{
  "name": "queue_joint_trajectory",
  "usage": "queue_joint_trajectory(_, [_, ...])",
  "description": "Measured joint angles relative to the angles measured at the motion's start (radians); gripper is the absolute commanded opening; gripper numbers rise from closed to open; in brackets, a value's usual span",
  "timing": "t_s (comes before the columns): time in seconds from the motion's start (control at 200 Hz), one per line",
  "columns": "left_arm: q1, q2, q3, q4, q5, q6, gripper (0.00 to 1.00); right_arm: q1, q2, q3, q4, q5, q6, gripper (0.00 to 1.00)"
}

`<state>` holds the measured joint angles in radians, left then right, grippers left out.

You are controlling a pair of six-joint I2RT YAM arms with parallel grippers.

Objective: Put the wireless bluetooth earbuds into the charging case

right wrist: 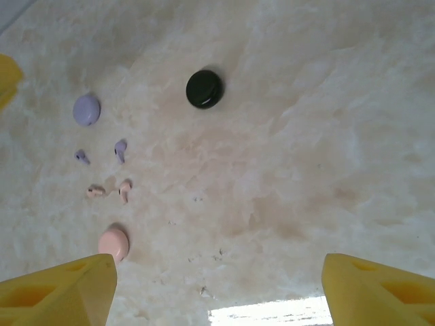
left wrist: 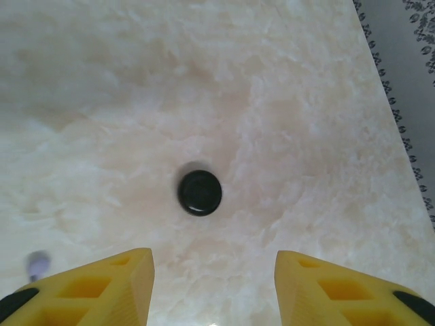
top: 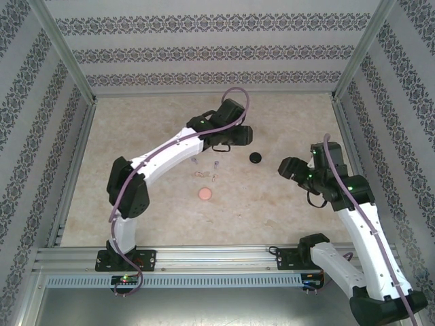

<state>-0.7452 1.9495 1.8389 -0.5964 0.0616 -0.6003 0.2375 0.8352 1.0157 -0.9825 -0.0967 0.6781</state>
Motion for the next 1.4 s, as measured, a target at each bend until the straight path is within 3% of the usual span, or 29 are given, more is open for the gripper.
queue_joint_trajectory(0.355, [0.023, -0.353, -0.422, 0.158, -0.134, 0.081, 0.59, 0.259, 0.101, -0.090, 0.083, 0.140, 0.077, 0.79])
queue_joint_trajectory(0.719, [0.183, -0.561, -0.714, 0.320, -0.174, 0.072, 0.69, 0.505, 0.364, -0.071, 0.174, 0.269, 0.190, 0.79])
queue_joint_trajectory(0.899, [0.295, -0.628, -0.806, 0.367, -0.166, 0.040, 0.78, 0.582, 0.605, 0.063, 0.195, 0.278, 0.239, 0.79])
queue_joint_trajectory(1.074, [0.362, -0.695, -0.895, 0.409, -0.159, 0.016, 1.00, 0.652, 0.825, 0.253, 0.204, 0.269, 0.244, 0.79])
queue_joint_trajectory(1.254, [0.430, -0.755, -0.948, 0.418, -0.121, -0.006, 0.99, 0.687, 1.030, 0.488, 0.179, 0.247, 0.078, 0.79])
queue_joint_trajectory(1.399, [0.473, -0.785, -0.953, 0.418, -0.096, -0.007, 0.99, 0.688, 1.101, 0.560, 0.133, 0.223, -0.054, 0.79])
